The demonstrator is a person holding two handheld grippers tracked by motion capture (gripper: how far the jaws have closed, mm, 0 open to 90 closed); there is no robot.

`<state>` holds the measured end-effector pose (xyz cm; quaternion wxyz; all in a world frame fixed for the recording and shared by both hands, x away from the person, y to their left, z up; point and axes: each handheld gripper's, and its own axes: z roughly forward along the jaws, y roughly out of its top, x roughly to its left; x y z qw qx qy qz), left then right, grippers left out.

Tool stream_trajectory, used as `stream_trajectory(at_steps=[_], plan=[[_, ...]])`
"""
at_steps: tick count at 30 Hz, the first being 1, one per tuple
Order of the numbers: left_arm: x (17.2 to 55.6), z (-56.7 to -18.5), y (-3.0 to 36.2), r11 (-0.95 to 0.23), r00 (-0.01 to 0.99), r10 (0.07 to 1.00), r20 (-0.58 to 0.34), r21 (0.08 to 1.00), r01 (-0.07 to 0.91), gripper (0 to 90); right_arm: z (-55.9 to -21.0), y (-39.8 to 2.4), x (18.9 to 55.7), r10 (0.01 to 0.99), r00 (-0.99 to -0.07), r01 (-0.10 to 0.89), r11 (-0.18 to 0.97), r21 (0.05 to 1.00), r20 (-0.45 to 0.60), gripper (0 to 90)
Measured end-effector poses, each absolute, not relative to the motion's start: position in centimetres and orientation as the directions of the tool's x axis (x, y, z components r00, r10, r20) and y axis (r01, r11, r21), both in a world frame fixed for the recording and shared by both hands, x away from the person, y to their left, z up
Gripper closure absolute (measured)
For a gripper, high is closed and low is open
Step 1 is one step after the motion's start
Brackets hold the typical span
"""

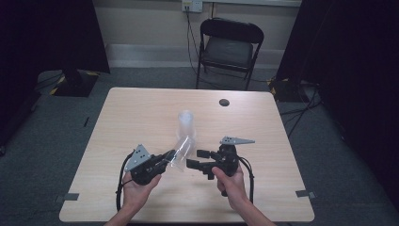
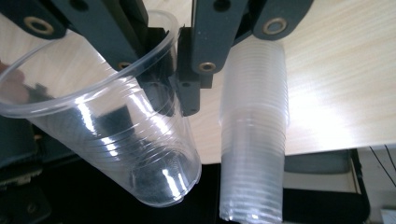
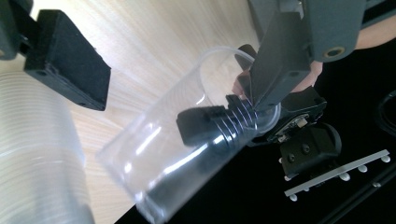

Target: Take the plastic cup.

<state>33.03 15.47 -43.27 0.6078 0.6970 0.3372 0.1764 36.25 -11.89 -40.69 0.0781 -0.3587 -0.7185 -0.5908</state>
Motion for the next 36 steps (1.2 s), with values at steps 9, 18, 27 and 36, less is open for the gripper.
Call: stream_trajectory(at_steps=[9,18,27,36], plan=[[33.0,-43.2,15.0,-0.085,0.739,0.644,-0.198,0.941,0.326,86.4,-40.0,-12.3,35.4,0.453,-0.794,0.51,0.133,0.85,0.406,21.1],[33.1,-43.3,14.6,-0.129,0.757,0.614,-0.223,0.918,0.375,87.2,-39.6,-13.6,35.0,0.473,-0.818,0.45,0.175,0.876,0.326,19.5],[33.2,-43.4,14.5,-0.208,0.754,0.624,-0.206,0.886,0.415,88.5,-40.2,-14.3,34.6,0.485,-0.83,0.419,0.219,0.882,0.274,19.5],[33.3,-43.2,14.1,-0.272,0.771,0.593,-0.233,0.843,0.464,88.7,-39.9,-14.2,34.4,0.458,-0.871,0.334,0.279,0.9,0.181,17.7]])
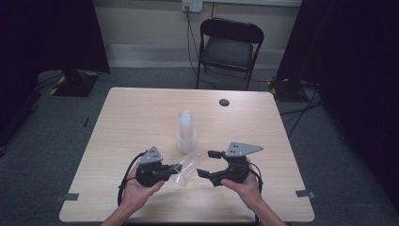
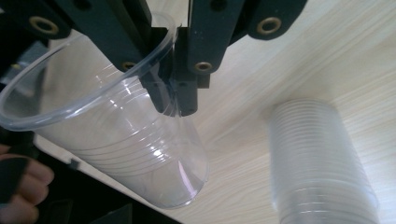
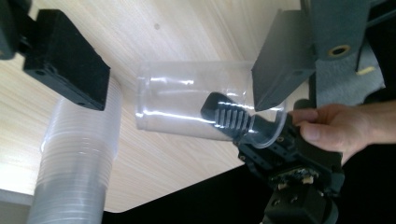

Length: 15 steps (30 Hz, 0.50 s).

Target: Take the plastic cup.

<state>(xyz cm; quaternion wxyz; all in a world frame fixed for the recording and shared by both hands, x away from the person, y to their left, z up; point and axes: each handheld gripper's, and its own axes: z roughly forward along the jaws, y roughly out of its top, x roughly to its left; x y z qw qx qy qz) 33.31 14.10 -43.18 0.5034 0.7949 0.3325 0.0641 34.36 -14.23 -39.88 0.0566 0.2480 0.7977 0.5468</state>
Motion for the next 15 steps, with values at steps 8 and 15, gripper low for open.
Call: stream_trajectory(at_steps=[8,15], plan=[[33.5,-43.6,13.4,-0.348,0.792,0.55,-0.264,0.789,0.506,88.4,-39.5,-13.8,34.0,0.406,-0.909,0.254,0.356,0.9,0.096,15.8],[33.7,-43.8,12.9,-0.379,0.807,0.507,-0.304,0.762,0.525,88.5,-39.7,-13.2,33.6,0.331,-0.943,0.184,0.449,0.875,0.029,15.0]])
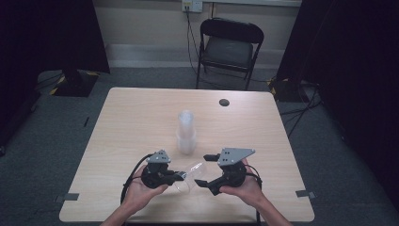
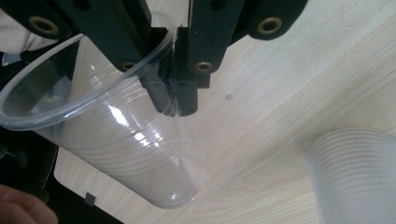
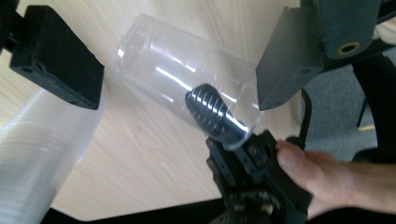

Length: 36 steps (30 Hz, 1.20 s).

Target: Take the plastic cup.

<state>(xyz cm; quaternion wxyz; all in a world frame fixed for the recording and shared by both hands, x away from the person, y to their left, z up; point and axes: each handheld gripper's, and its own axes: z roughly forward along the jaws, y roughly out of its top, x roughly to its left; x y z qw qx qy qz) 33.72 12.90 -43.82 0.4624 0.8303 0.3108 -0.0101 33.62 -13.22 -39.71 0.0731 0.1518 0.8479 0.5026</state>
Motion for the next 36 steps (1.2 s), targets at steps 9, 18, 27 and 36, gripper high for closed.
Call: stream_trajectory(at_steps=[9,18,27,36], plan=[[34.1,-42.8,12.8,-0.405,0.821,0.465,-0.33,0.746,0.529,88.6,-40.4,-12.7,33.2,0.284,-0.957,0.113,0.567,0.816,-0.064,14.9],[34.4,-42.5,12.7,-0.431,0.821,0.451,-0.35,0.72,0.544,88.7,-40.3,-12.2,33.2,0.249,-0.959,0.048,0.618,0.785,-0.137,14.6],[35.3,-41.5,12.6,-0.444,0.809,0.418,-0.413,0.684,0.579,88.8,-40.5,-11.4,33.0,0.22,-0.951,-0.015,0.673,0.74,-0.22,12.6],[35.9,-41.2,12.0,-0.459,0.79,0.415,-0.451,0.646,0.61,89.8,-41.0,-10.6,33.0,0.193,-0.95,-0.041,0.699,0.713,-0.244,14.9]])
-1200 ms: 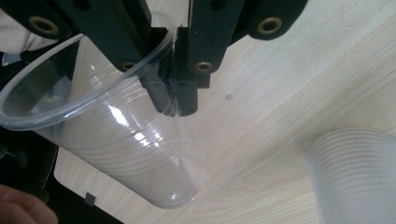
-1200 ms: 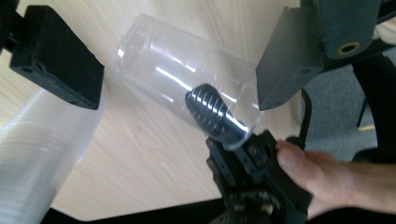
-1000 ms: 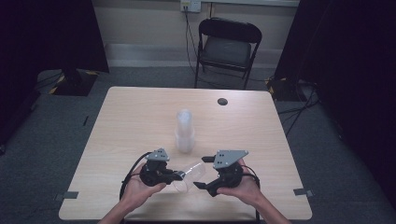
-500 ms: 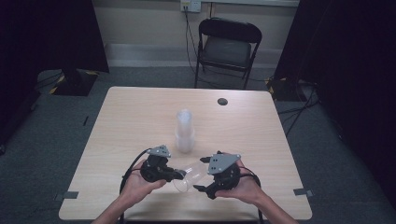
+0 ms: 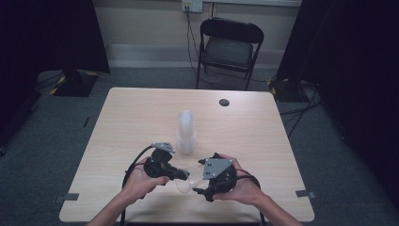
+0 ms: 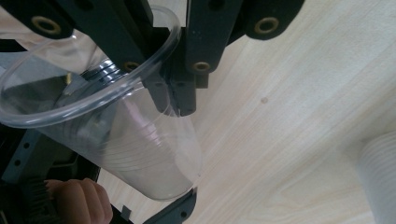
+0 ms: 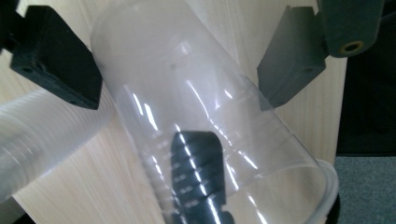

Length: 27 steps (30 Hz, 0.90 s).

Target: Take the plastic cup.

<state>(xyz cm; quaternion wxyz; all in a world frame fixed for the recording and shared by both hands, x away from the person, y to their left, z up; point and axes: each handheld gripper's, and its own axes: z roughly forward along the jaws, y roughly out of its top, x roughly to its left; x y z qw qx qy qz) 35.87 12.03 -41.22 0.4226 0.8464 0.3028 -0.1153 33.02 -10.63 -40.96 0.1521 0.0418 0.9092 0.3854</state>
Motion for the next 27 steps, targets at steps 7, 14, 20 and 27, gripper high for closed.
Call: stream_trajectory(at_steps=[7,14,20,27], plan=[[36.1,-41.6,10.8,-0.463,0.776,0.418,-0.473,0.624,0.63,89.7,-41.2,-9.3,32.4,0.135,-0.951,-0.097,0.723,0.684,-0.279,17.0],[36.6,-41.8,10.4,-0.456,0.756,0.441,-0.484,0.605,0.653,89.3,-41.5,-8.5,32.4,0.14,-0.942,-0.113,0.723,0.682,-0.304,16.9],[36.8,-41.9,10.4,-0.453,0.746,0.451,-0.49,0.595,0.664,88.5,-41.7,-8.4,32.3,0.151,-0.937,-0.113,0.721,0.684,-0.314,19.5],[36.9,-41.8,10.7,-0.42,0.731,0.476,-0.489,0.603,0.678,86.1,-41.9,-8.7,32.4,0.183,-0.934,-0.098,0.693,0.714,-0.306,25.2]])
